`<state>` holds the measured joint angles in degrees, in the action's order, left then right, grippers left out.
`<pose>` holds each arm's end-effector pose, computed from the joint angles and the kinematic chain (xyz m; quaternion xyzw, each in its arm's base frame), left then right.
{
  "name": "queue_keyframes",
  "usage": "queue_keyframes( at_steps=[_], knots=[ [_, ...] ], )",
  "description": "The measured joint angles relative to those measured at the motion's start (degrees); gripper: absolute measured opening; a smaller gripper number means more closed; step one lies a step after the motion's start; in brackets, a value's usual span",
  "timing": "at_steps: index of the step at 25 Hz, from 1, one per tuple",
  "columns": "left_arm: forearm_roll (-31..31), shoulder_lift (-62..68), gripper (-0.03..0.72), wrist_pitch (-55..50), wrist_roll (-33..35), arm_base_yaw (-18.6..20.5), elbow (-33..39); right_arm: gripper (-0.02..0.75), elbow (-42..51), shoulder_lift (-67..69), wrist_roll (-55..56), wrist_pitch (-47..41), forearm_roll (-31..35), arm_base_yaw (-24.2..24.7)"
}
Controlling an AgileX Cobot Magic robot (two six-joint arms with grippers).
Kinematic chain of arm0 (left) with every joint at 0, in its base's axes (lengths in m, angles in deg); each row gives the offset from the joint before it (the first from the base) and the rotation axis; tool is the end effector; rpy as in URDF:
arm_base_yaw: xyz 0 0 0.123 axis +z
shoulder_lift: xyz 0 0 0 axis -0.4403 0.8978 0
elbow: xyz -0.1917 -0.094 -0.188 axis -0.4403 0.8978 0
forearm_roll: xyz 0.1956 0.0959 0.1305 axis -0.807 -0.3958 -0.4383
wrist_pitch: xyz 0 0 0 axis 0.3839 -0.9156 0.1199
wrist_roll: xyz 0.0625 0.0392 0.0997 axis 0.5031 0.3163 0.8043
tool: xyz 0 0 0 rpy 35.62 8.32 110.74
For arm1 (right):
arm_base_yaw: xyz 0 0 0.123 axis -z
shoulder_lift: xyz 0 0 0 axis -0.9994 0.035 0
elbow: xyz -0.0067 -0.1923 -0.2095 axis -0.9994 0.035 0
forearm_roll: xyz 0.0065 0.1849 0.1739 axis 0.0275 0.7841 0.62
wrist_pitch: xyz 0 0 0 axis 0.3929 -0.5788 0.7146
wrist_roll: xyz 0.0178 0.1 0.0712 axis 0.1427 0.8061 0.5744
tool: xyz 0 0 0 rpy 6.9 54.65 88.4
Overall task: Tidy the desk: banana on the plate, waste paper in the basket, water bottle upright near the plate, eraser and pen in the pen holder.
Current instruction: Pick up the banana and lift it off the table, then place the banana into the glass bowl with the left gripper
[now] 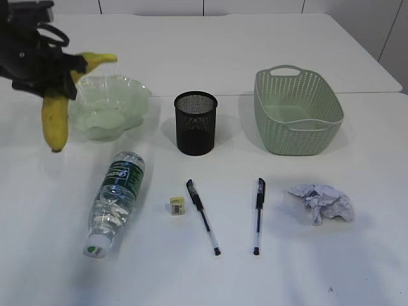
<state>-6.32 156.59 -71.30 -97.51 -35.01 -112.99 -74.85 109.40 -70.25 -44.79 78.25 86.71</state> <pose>0.4236 -0.0683 0.2161 -0.0154 0.9680 -0.0508 0.2454 0.1992 0.0258 0.3222 -0.0151 0.9291 0.0950 0.3571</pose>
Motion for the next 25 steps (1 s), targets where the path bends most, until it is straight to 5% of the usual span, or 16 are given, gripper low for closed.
queue_keyframes(
  at_steps=[12, 25],
  knots=[
    [4.2, 12.9, 0.267, 2.5, -7.0, 1.2, -18.6, 0.585, 0.0, 0.0, 0.0, 0.0, 0.0, 0.0],
    [16.3, 22.6, 0.266, 9.2, -7.1, 5.1, -23.0, 0.586, 0.0, 0.0, 0.0, -0.1, 0.4, 0.0]
  ],
)
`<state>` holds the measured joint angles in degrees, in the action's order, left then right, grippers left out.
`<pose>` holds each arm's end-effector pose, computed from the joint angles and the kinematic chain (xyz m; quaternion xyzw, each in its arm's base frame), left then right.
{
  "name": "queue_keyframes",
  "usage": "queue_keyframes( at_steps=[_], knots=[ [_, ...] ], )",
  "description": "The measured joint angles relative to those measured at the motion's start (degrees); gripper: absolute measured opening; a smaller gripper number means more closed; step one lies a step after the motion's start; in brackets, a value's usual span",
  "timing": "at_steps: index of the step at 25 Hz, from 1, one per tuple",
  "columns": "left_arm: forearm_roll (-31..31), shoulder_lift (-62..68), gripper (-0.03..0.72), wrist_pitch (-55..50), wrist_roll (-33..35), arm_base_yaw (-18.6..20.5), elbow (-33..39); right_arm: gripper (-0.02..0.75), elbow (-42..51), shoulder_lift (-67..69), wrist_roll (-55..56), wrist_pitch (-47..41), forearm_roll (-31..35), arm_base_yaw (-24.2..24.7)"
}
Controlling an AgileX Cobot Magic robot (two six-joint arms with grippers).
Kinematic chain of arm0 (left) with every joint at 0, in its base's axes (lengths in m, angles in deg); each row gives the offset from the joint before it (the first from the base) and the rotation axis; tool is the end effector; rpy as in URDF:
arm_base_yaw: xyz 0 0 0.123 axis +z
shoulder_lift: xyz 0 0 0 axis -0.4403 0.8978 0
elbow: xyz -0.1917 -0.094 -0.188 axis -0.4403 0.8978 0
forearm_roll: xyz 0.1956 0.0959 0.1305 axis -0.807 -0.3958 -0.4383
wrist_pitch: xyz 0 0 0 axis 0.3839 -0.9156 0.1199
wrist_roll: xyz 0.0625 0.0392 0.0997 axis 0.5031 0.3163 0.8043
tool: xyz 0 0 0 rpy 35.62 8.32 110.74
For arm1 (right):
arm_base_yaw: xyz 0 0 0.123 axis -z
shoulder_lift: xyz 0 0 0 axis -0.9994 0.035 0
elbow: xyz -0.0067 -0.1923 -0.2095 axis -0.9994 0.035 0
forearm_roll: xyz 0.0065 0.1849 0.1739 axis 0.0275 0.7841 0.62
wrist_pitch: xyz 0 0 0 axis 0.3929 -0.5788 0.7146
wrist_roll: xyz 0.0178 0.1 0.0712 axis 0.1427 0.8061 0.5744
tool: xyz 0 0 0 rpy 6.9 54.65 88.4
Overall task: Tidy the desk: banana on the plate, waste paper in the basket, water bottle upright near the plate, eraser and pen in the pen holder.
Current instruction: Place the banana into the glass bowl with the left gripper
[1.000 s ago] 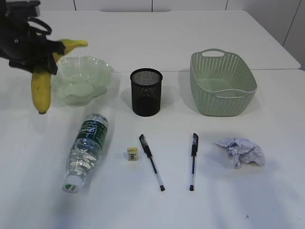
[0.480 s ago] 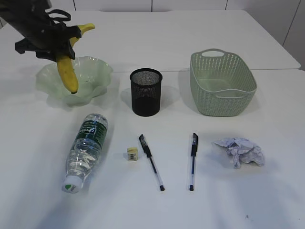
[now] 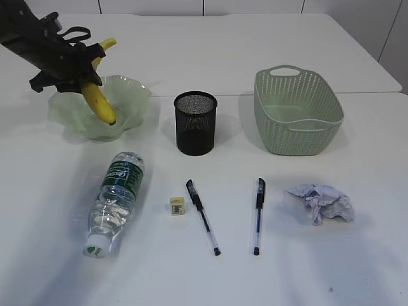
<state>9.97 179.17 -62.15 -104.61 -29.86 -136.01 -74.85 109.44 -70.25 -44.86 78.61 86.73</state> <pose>0.5347 -0.0562 0.1664 -0.1987 0.9158 -0.1801 0.2990 0.1992 0.0264 0.3220 -0.0140 0.9291 0.0979 0.3562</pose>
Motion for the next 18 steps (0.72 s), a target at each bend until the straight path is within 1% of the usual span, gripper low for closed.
queue_keyframes(
  at_steps=[4, 14, 18],
  knots=[
    [1.7, 1.4, 0.266, 1.8, 0.0, 0.1, 0.0, 0.585, 0.0, 0.0, 0.0, 0.0, 0.5, 0.0],
    [9.9, 3.6, 0.266, 4.2, -0.1, 1.2, 0.0, 0.586, 0.0, 0.0, -0.1, -0.1, 0.9, 0.0],
    [10.6, 4.4, 0.302, 4.6, -0.1, 1.5, 0.0, 0.586, 0.0, 0.0, -0.1, -0.1, 1.1, 0.0]
  ],
)
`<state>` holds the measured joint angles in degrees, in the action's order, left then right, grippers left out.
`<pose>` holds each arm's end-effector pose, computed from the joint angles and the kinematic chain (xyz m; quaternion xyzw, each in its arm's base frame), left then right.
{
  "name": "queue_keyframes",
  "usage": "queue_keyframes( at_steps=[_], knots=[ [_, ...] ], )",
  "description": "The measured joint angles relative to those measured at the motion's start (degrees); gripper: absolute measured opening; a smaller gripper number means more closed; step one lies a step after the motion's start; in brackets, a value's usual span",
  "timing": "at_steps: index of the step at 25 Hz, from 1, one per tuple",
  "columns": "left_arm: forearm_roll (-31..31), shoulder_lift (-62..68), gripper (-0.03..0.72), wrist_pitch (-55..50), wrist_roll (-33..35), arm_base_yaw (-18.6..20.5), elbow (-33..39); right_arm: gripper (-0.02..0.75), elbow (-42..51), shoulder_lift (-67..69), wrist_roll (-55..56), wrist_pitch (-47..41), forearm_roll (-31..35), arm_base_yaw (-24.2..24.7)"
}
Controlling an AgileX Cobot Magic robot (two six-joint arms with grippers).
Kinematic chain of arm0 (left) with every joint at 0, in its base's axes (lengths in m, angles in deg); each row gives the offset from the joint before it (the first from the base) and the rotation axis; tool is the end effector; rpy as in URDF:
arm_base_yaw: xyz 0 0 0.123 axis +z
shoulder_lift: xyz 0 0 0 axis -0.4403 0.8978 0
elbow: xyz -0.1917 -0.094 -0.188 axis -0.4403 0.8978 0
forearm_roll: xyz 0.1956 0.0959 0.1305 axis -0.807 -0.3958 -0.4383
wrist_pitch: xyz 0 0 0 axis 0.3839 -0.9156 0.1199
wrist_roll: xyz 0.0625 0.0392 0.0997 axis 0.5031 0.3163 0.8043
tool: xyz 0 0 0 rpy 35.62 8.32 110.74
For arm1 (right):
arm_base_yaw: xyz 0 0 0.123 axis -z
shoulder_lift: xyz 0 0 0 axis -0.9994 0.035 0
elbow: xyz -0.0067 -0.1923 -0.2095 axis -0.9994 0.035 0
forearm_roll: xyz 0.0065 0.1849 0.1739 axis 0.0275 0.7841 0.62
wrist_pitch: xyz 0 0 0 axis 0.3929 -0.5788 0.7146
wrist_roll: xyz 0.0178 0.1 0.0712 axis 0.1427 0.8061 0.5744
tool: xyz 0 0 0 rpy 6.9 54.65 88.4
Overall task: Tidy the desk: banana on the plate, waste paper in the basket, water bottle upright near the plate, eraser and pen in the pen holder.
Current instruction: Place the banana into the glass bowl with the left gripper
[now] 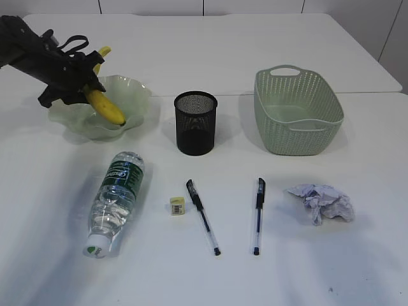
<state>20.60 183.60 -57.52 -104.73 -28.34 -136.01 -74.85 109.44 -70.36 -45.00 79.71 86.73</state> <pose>0.5470 -0.0503 0.1345 -0.2780 0.8860 -0.2359 0.2864 0.1989 0.0282 0.3223 -0.0123 0.9286 0.1068 0.3551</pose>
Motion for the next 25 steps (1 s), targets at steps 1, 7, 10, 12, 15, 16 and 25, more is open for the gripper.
queue_keyframes(
  at_steps=[1, 7, 10, 12, 15, 16, 25],
  knots=[
    [0.0, 0.0, 0.319, 0.1, 0.0, 0.0, 0.0, 0.585, 0.0, 0.0, 0.0, 0.0, 0.0, 0.0],
    [0.2, 0.0, 0.369, 0.2, 0.0, 0.0, 0.0, 0.585, 0.0, 0.0, 0.0, 0.0, 0.0, 0.0],
    [0.2, 0.0, 0.374, 0.2, 0.0, 0.0, 0.0, 0.586, 0.0, 0.0, 0.0, 0.0, 0.0, 0.0],
    [0.2, 0.0, 0.390, 0.2, 0.0, 0.0, 0.0, 0.586, 0.0, 0.0, 0.0, 0.0, 0.0, 0.0],
    [0.2, 0.0, 0.438, 0.2, 0.0, 0.0, 0.0, 0.586, 0.0, 0.0, 0.0, 0.0, 0.0, 0.0],
    [0.2, 0.0, 0.458, 0.1, 0.0, 0.0, 0.0, 0.585, 0.0, 0.0, 0.0, 0.0, 0.0, 0.0],
    [-4.7, -3.6, 0.496, -6.6, 4.1, 0.0, 0.0, 0.586, 0.0, 0.0, 0.0, 0.0, 0.0, 0.0]
  ],
)
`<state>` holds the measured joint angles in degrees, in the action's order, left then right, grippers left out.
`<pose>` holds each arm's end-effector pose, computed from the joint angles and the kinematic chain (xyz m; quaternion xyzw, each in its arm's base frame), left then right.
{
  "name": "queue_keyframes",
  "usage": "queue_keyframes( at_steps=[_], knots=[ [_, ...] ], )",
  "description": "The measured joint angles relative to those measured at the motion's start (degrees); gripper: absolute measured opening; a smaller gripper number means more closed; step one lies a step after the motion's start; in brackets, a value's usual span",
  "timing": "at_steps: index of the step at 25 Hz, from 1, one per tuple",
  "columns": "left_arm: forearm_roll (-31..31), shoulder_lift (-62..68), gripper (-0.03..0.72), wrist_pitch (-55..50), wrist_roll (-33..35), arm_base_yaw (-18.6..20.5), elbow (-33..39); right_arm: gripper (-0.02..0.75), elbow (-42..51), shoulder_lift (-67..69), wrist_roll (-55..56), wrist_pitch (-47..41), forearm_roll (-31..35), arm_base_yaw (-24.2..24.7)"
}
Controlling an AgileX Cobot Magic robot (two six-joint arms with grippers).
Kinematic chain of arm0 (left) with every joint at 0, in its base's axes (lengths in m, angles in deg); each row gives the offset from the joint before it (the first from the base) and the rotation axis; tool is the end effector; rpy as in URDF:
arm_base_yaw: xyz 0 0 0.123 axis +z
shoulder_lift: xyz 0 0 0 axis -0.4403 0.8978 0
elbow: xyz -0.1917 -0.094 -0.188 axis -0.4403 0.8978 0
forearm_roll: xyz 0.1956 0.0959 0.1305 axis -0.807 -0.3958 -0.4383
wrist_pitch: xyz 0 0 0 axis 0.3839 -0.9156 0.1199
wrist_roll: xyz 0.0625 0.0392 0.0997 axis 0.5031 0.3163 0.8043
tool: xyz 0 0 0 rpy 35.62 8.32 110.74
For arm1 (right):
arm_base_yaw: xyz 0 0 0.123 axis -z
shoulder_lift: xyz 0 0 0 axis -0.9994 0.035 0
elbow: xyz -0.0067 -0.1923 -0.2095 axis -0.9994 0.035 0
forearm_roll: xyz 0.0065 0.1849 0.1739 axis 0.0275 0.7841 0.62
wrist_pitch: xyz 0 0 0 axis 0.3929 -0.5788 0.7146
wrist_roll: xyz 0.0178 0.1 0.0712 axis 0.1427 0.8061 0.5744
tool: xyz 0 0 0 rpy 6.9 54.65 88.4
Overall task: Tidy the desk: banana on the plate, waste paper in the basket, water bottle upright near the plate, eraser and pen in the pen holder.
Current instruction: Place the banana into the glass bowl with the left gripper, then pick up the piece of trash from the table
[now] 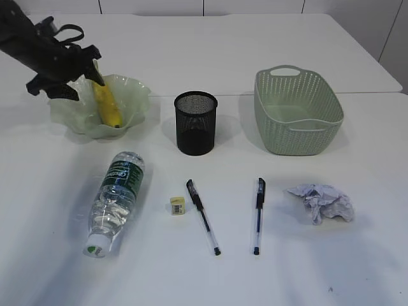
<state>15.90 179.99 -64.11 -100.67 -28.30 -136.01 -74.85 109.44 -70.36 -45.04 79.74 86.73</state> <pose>0.5337 -0.0497 0.1589 -0.2080 0.9158 -0.2040 0.2763 0.1988 0.0283 0.3223 -0.0122 0.9287 0.1071 0.3547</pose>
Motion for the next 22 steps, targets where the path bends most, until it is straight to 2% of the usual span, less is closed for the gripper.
queue_keyframes(
  at_steps=[4, 9, 13, 19, 22],
  knots=[
    [-5.1, -5.0, 0.496, -8.8, 2.4, 0.0, -0.1, 0.586, 0.0, 0.0, 0.0, 0.0, 0.0, 0.0],
    [-8.8, -11.1, 0.496, -21.9, 9.8, 0.0, -0.1, 0.585, 0.0, 0.0, -0.1, 1.0, -0.4, 0.0],
    [-13.9, -15.0, 0.496, -31.5, 11.6, 0.0, -0.2, 0.585, 0.0, 0.0, -0.3, 1.2, -0.4, 0.0],
    [-17.7, -19.3, 0.496, -34.1, 14.1, 0.1, 0.3, 0.586, 0.0, 0.0, -0.3, -0.8, 2.2, 0.0],
    [-17.8, -21.9, 0.496, -34.1, 14.4, 0.1, 3.8, 0.585, 0.0, 0.0, -0.3, -2.0, 2.7, 0.0]
  ],
)
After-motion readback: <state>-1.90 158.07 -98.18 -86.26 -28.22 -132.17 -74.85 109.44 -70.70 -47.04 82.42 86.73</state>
